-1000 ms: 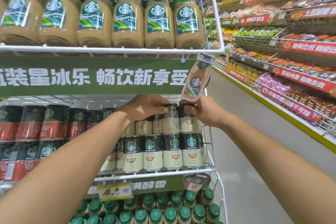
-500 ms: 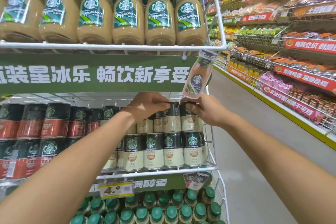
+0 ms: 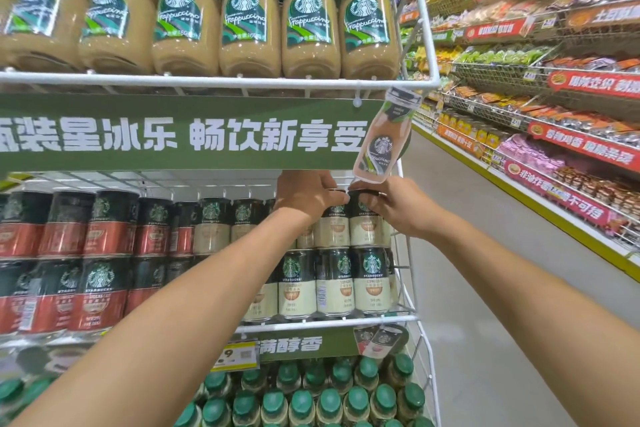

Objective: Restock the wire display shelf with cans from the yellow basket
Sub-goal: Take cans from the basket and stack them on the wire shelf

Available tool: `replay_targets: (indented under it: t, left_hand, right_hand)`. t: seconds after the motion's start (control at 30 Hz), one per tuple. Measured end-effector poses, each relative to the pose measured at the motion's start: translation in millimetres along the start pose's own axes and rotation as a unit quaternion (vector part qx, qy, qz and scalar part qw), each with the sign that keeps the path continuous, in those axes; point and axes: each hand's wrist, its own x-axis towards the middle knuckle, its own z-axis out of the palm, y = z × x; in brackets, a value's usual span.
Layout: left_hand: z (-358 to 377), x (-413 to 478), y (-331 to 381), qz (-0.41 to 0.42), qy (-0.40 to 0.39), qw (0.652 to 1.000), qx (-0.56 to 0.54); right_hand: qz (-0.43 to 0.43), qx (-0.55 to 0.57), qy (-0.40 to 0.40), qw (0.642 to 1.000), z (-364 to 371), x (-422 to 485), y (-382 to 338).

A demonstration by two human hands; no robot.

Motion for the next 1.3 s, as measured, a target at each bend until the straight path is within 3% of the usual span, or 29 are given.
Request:
replay_targets:
  t: [0.17, 0.3, 0.47, 0.6, 0.77, 1.13, 1.3]
  left_hand:
    - [-8, -13, -3, 0.023, 0.02, 0.999, -0.023]
    - [-25, -34, -12, 0.032, -0.013, 0.999, -0.023]
    - [-65, -77, -39, 0.088, -0.103, 0.98, 0.146]
    - [-87, -118, -57, 0.149, -0.133, 0.946, 0.257]
    - [-83, -180, -83, 0.165, -0.16, 0.921, 0.315]
    - [-25, -315, -166, 0.153, -0.201, 0.922, 0.295]
    - [18, -374, -217, 0.117, -0.265, 0.91, 0.298]
  right_hand:
    - [0.03, -0.007, -0.006, 1.0, 3, 1, -3]
    - [0.058, -0.028, -0.008, 0.998, 3, 0, -8]
    - [0.055, -0.058, 0.072, 0.994, 5, -25, -27]
    - [0.059, -0.119, 0.031, 0.991, 20, -65, -58]
    - [0.058, -0.169, -0.046, 0.983, 60, -125, -98]
    - [0.063, -0.166, -0.136, 0.975, 175, -252, -107]
    - [0.067, -0.143, -0.21, 0.965, 245, -307, -94]
